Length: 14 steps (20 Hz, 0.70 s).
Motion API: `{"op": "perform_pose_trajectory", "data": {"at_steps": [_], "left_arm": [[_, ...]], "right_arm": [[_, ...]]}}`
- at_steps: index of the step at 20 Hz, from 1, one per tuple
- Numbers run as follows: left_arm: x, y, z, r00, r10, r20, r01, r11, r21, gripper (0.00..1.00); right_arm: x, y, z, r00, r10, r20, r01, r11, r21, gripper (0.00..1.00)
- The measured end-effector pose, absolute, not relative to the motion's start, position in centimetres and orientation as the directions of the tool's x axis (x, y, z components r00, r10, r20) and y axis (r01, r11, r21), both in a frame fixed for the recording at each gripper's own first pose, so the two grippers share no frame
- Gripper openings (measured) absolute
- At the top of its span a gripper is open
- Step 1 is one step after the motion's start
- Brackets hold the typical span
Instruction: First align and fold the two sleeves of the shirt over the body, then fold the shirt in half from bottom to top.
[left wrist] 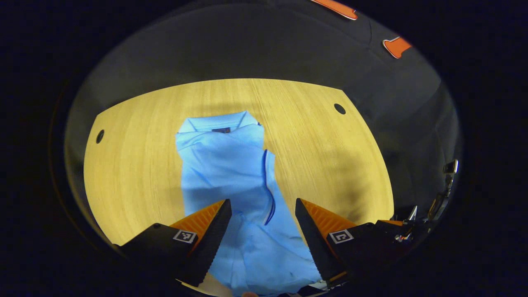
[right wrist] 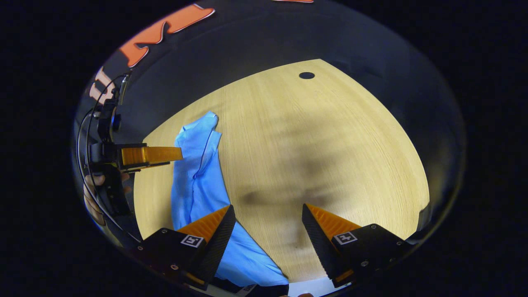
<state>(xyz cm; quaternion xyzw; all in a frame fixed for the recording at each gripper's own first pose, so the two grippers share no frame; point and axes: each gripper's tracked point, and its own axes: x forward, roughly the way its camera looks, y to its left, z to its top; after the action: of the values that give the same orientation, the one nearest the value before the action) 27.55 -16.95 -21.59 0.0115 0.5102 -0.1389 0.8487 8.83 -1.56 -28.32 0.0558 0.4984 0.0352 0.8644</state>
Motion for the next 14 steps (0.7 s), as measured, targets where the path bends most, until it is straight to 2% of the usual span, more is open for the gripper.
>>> {"op": "perform_pose_trajectory", "data": {"at_steps": [4, 9, 14], "left_arm": [[23.3, -13.4, -21.6, 0.434, -0.217, -0.874, 0.163, 0.973, -0.16, 1.0], [18.7, -8.2, -23.5, 0.429, -0.148, -0.891, 0.093, 0.989, -0.119, 1.0], [14.7, -5.7, -25.2, 0.419, -0.133, -0.898, 0.076, 0.991, -0.111, 1.0]], "right_arm": [[8.1, 0.4, -29.6, 0.466, 0.132, -0.875, -0.081, 0.991, 0.106, 0.99], [6.3, 2.6, -31.1, 0.43, 0.129, -0.893, -0.153, 0.986, 0.069, 0.99], [3.3, 3.8, -32.7, 0.406, 0.091, -0.909, -0.177, 0.984, 0.019, 0.99]]}}
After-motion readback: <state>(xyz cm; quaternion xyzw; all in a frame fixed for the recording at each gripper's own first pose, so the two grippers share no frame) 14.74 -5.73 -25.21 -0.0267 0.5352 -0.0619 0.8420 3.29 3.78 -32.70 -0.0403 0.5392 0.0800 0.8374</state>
